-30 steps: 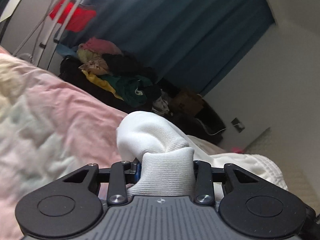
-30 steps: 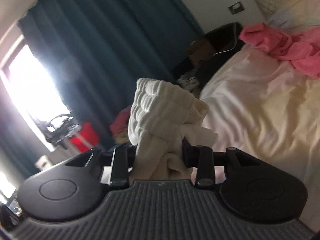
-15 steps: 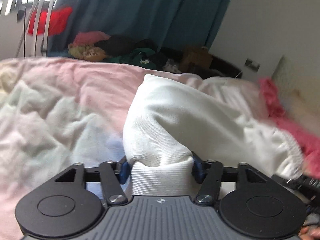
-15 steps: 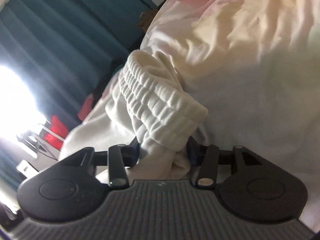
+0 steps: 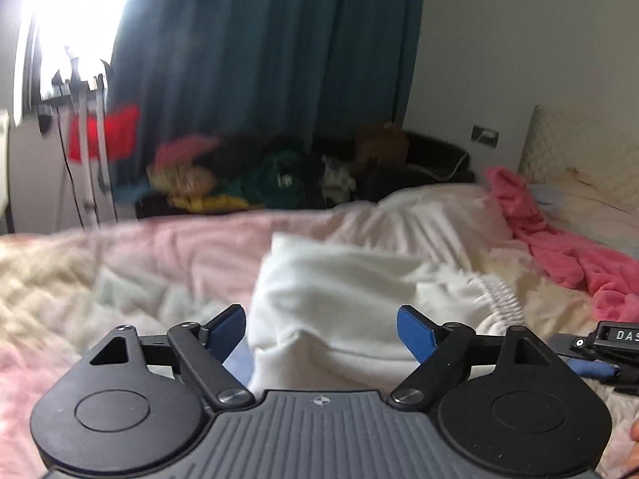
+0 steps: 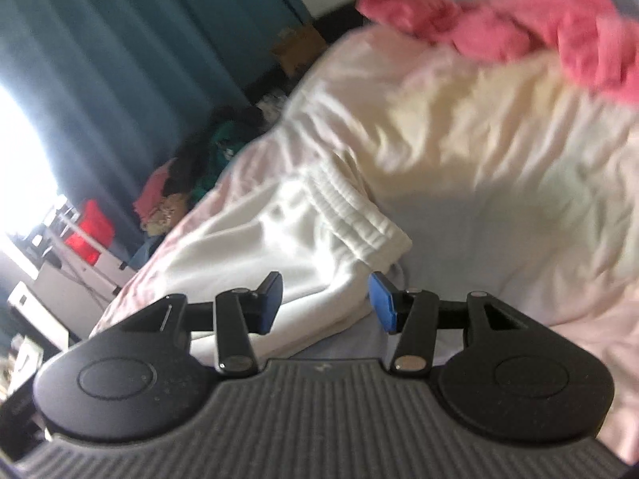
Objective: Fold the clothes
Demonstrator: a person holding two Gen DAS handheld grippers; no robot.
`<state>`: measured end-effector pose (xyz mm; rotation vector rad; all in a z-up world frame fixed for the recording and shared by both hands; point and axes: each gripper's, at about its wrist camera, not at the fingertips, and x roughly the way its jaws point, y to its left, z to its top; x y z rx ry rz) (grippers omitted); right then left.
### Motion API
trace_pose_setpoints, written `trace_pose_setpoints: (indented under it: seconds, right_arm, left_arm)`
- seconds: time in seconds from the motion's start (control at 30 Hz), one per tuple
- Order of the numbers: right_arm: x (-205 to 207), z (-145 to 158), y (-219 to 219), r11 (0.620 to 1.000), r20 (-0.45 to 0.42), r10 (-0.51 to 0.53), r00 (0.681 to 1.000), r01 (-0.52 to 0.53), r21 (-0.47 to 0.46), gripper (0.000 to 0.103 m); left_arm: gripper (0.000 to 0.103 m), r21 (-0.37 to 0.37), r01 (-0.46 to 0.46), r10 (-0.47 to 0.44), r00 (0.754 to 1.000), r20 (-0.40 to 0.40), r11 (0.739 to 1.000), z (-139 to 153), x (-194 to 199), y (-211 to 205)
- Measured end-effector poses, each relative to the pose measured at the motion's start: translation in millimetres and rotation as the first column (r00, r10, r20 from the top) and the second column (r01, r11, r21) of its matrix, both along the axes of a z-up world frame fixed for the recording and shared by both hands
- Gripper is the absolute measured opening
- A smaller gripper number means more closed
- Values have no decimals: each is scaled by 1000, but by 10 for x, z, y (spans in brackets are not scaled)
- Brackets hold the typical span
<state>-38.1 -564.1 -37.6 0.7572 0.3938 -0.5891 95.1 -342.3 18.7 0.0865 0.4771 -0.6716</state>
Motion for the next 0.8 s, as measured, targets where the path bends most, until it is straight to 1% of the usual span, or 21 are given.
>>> trace_pose_setpoints:
  seconds: [0.13, 0.17, 0.2, 0.23, 0.27, 0.3, 0.33, 0.37, 0.43, 0.57, 0.67, 0.8]
  right_arm:
    - [-252, 485, 338, 989, 6, 62, 998, -60, -134, 52]
    - [-317, 606, 430, 983, 6, 78, 997, -75, -169, 52]
    - [-388, 717, 528, 975, 11, 95, 995, -91, -201, 53]
    - [-457, 821, 622, 967, 14, 112, 994, -105, -232, 58]
    - [-511, 881, 689, 962, 21, 119, 993, -110, -251, 67]
    - [-565, 940, 757, 956, 27, 126, 992, -114, -270, 73]
    - [-618, 1000, 824, 950, 33, 134, 990, -119, -289, 85]
    - [-672, 1059, 892, 944, 39, 141, 989, -123, -307, 93]
    - [-779, 1178, 1027, 930, 50, 157, 986, -130, -345, 92]
    - [-991, 1409, 1294, 898, 70, 188, 980, -143, -416, 92]
    - [-1066, 1405, 1406, 892, 74, 196, 978, -146, -429, 92]
    - [-1148, 1298, 1518, 881, 82, 179, 981, -122, -457, 92]
  left_arm:
    - [89, -32, 37, -35, 998, 52, 999, 396, -397, 189]
    - [91, -40, 43, -40, 997, 66, 998, 486, -506, 247]
    - [97, -48, 49, -45, 996, 79, 998, 574, -614, 307]
    - [99, -56, 53, -47, 995, 91, 997, 650, -716, 371]
    - [99, -65, 57, -50, 993, 104, 996, 727, -817, 436]
    - [99, -73, 61, -52, 992, 115, 996, 803, -916, 500]
    - [100, -77, 60, -50, 991, 122, 995, 869, -997, 561]
    - [101, -82, 51, -40, 991, 127, 995, 928, -1073, 621]
    - [103, -98, 31, -17, 990, 141, 995, 1032, -1231, 757]
    - [103, -92, 45, -31, 987, 155, 995, 1157, -1492, 963]
    - [103, -93, 35, -20, 987, 162, 995, 1172, -1627, 1105]
    - [103, -109, 21, -4, 988, 155, 994, 1119, -1717, 1279]
